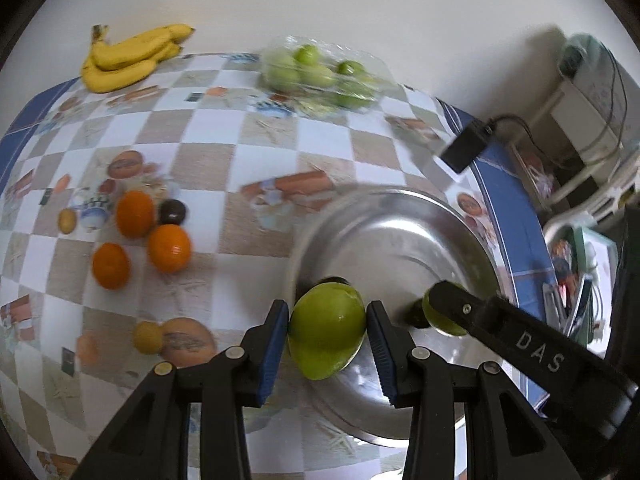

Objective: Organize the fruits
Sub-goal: 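Carry the green apple and green mango over the steel bowl with both tools, then open the left tool to drop the apple while the right tool drops the mango into the bowl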

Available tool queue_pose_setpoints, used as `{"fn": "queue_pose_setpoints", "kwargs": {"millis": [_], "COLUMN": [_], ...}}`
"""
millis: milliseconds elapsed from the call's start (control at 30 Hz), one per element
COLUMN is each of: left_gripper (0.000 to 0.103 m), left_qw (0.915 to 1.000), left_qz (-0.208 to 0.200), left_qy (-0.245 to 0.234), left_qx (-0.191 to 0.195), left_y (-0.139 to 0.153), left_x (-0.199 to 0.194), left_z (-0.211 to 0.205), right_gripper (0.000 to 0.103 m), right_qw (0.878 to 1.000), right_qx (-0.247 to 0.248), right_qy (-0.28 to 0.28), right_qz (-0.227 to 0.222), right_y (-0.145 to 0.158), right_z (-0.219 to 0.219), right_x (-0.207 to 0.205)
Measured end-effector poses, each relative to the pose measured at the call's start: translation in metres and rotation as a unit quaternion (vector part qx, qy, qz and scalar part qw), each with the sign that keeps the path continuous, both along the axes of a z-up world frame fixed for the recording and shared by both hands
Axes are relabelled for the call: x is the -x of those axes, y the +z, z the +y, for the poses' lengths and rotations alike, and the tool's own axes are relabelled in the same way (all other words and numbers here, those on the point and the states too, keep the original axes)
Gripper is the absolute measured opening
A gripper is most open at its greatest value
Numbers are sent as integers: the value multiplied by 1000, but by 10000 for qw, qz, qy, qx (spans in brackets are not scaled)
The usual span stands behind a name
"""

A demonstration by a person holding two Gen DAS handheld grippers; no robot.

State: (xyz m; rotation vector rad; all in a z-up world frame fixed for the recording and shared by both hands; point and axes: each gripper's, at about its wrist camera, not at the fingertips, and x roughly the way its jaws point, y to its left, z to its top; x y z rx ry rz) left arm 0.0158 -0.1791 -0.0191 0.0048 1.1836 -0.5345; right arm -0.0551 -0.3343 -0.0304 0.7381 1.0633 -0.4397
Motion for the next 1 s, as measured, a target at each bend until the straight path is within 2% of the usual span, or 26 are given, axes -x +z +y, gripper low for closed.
{"fn": "queue_pose_setpoints", "kwargs": {"millis": [133,467,733,833,900,1000], "left_gripper": [43,43,43,44,51,55], "left_qw": [9999,9993,9991,9990,9990,9990], "left_qz": [90,205,180,193,166,149], "left_qy": [-105,-219,-321,-364,-381,-396], "left_qx": [-36,-207,-223,-186,-180,-149], "left_y": [-9,-27,-28,-26,-24,-21], "left_x": [3,5,8,9,9,9], "left_z": [-11,-25,-31,-32,-33,-32], "right_gripper": [59,59,60,60,60,60], "right_qw": [9999,9982,9969,9965,9965,9968], "right_qx": [-64,172,59,45,66,108], "right_qy": [-158,-409,-486,-525,-567,-586], "right_qz": [20,415,613,651,603,539], "right_y": [-3,-12,-25,-27,-24,-20], "right_z": [-10,-23,-28,-28,-29,-30], "right_x": [5,15,17,19,19,20]}}
